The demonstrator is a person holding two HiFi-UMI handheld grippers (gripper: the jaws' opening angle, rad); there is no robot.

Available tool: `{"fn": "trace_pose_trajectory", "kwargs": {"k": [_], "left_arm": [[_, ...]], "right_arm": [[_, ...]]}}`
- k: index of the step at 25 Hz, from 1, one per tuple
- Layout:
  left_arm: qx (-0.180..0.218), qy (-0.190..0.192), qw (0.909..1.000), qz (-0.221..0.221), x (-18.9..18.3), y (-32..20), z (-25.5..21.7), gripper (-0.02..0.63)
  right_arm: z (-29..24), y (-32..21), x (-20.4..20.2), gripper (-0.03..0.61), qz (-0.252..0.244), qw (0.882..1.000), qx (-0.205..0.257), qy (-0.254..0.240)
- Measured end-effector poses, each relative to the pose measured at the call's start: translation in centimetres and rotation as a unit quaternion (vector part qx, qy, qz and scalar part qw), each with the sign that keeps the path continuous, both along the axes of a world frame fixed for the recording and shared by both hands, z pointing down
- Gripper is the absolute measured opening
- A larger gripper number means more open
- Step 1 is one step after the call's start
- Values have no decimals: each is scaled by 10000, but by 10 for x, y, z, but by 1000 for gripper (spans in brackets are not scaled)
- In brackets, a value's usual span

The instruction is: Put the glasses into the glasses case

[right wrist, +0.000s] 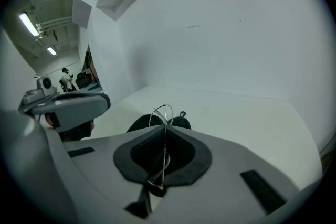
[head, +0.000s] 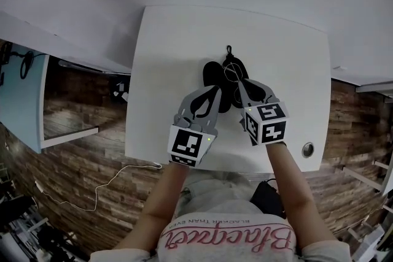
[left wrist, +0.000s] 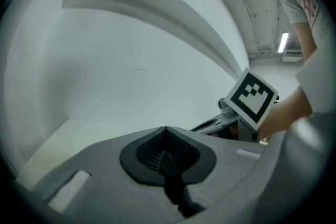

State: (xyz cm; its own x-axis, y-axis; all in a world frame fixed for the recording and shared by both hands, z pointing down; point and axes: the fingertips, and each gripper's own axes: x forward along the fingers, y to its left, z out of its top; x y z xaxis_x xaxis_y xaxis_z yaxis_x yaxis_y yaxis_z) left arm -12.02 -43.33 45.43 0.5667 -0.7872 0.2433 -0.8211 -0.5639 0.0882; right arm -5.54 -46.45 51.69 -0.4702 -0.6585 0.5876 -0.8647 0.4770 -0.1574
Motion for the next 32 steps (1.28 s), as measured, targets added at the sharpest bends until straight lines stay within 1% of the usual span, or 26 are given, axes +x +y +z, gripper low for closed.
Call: {"fn": "trace_pose_trajectory", "kwargs": {"k": [4, 8, 12, 16, 21, 25, 30, 32], "left_arm": [[-119, 53, 9998, 121, 3, 0, 12, 6], [-269, 136, 9993, 207, 2, -1, 21, 6], [-330, 243, 9990, 202, -2, -12, 26, 6], [-373, 285, 9987, 211, -5, -19, 28, 6], [-452, 269, 9982, 284, -10, -24, 33, 6], [-492, 234, 9981, 285, -15, -27, 39, 6], [-457, 267, 9984, 215, -13, -27, 30, 6], [-421, 235, 9987, 171, -11, -25, 28, 6]], "right_arm": [[23, -8, -1, 14, 100, 9993, -197, 304], [35, -12, 6, 15, 357, 9968, -360, 616], [44, -17, 9, 15, 520, 9950, -472, 712], [51, -22, 9, 15, 554, 9943, -497, 768], [55, -27, 10, 15, 562, 9930, -440, 945], [54, -29, 12, 16, 452, 9918, -314, 1156], [41, -21, 13, 17, 340, 9936, -129, 1074], [33, -18, 14, 17, 259, 9951, -4, 951]]}}
